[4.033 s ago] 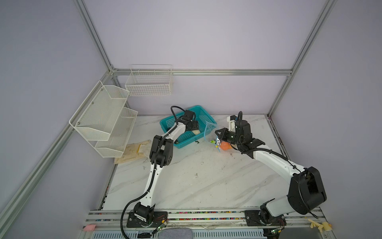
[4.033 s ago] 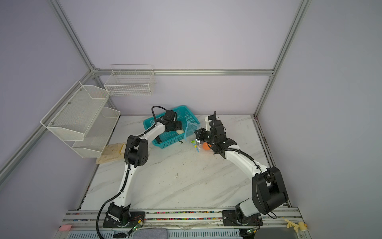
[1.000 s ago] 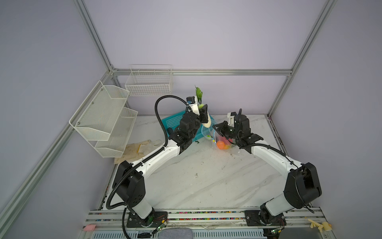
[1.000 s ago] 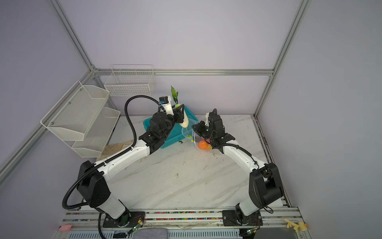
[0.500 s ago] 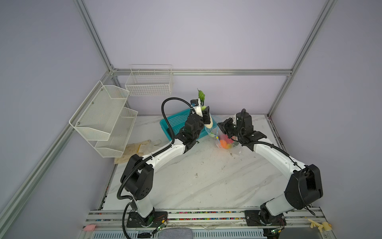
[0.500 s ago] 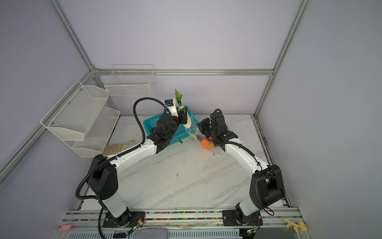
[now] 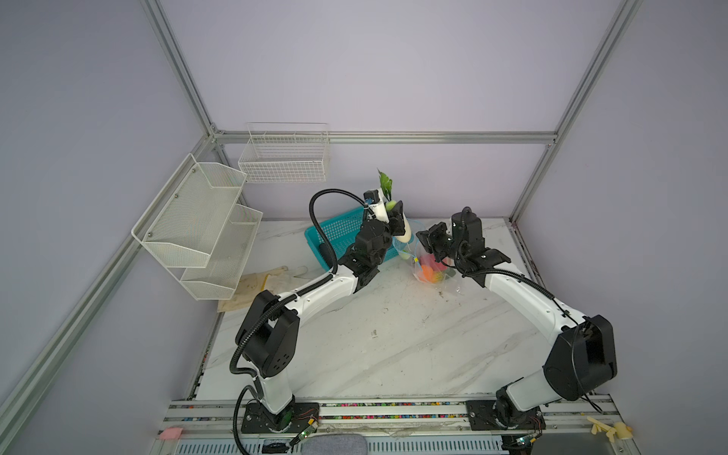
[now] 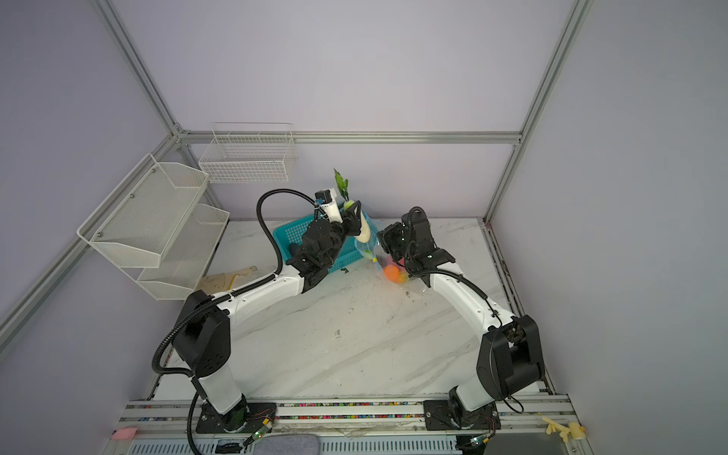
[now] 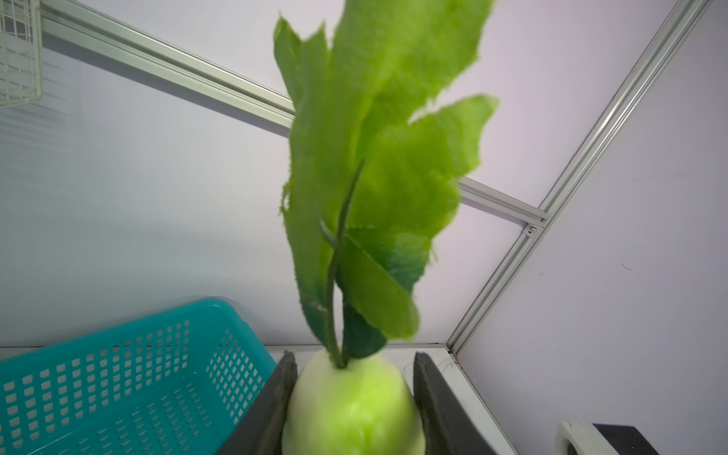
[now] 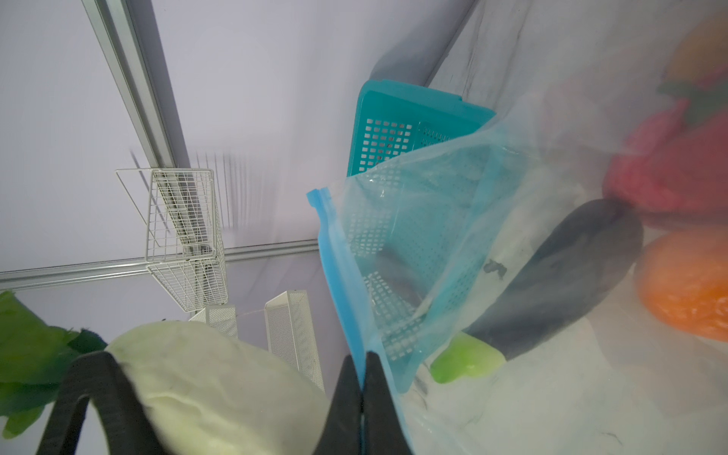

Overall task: Place the food in the zip-top bag and seal the zipper
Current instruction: 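Carry the radish over the bag mouth beside the right gripper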

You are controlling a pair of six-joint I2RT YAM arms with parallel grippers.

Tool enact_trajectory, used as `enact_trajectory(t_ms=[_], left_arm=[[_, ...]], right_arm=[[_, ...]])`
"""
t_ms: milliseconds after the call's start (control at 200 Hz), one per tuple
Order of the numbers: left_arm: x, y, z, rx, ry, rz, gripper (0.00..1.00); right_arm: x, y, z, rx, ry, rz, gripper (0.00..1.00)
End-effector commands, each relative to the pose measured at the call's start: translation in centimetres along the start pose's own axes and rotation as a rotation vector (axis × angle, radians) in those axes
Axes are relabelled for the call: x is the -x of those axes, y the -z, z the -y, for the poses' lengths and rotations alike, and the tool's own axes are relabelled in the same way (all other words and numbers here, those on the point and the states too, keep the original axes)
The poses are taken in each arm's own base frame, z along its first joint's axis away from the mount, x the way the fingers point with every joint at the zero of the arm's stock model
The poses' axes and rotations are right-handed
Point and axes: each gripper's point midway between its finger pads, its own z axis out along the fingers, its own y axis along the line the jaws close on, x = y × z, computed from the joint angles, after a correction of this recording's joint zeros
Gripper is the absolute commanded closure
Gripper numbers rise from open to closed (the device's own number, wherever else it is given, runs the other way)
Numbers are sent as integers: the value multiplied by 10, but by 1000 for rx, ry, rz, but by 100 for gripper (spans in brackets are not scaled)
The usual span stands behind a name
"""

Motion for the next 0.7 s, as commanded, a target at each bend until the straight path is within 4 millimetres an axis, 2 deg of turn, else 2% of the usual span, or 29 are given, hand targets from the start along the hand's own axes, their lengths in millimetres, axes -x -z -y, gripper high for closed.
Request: enact_trajectory(t_ms=[0,260,445,695], left_arm=[[9,2,12,-26,49,55,58],[-8,-3,8,-5,23,47,57],[-22,-7,18,-27,26,26,57],[-32,-6,18,-15,1,16,55]], right_arm=[[4,10,-18,49,-28,9,100],[5,12,-21,59,-30,7,100],[5,14,-24,67,-29,6,100],[8,16,-26,78,-31,12,100]])
